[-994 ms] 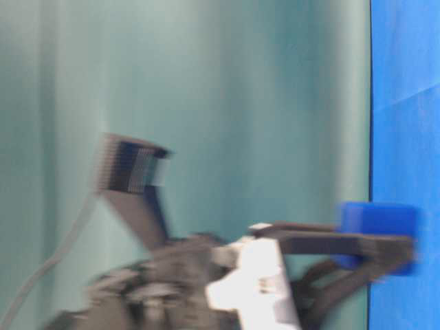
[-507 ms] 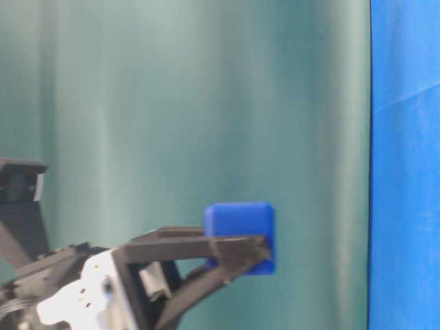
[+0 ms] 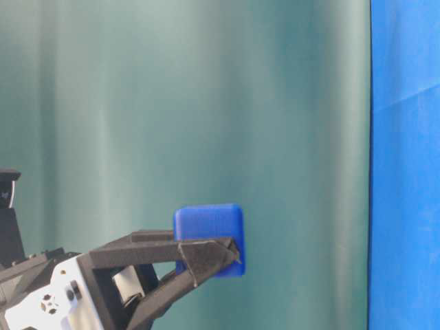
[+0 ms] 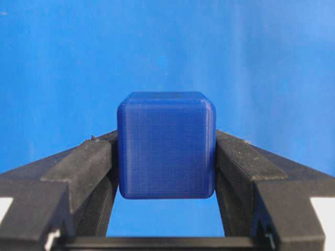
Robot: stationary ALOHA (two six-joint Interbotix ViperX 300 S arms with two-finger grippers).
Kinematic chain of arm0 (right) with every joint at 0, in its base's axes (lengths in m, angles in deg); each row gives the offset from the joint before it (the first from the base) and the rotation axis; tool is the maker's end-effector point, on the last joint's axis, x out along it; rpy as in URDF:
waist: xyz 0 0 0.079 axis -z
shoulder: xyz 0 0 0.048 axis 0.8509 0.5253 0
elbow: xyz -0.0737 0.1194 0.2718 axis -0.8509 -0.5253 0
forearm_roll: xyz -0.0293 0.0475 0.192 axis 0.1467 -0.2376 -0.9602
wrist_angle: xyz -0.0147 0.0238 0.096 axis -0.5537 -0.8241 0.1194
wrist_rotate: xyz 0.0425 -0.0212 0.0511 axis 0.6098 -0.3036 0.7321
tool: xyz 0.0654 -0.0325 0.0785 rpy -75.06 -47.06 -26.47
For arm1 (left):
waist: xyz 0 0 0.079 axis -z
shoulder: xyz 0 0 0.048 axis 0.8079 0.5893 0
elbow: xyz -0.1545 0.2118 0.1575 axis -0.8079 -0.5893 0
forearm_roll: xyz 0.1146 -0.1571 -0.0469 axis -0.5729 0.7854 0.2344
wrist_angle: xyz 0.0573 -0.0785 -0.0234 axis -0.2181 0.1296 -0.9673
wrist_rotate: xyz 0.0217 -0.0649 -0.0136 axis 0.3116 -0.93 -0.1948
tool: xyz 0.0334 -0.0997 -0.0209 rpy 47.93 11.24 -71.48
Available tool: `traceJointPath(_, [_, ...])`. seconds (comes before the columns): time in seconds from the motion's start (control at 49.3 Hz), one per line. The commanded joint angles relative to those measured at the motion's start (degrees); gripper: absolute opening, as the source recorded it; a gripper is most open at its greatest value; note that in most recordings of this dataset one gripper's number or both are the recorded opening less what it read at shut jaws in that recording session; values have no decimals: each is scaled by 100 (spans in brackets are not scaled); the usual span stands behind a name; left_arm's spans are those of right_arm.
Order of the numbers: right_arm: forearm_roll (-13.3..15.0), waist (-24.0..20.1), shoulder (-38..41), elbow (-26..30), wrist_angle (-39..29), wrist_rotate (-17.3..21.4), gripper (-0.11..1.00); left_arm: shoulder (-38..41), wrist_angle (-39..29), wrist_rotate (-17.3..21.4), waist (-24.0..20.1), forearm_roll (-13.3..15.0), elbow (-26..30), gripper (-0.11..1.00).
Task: Handover the blue block to the right arm after grasping it with the left arm, then place it in the designated position.
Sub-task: 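Lift the cube with the left gripper and pull it back left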
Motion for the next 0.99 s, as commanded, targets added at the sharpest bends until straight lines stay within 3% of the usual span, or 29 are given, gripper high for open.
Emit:
traceJointPath(0.0, [-18,9,9,167,18,9,98,-466,18,9,0,-18,105,46])
traceJointPath(0.73, [-18,9,9,167,18,9,98,-475,53,9,0,-26,79,46])
traceJointPath(0.973, [-18,9,0,176,18,0,98,-738,896,35,0,-79,-308,46])
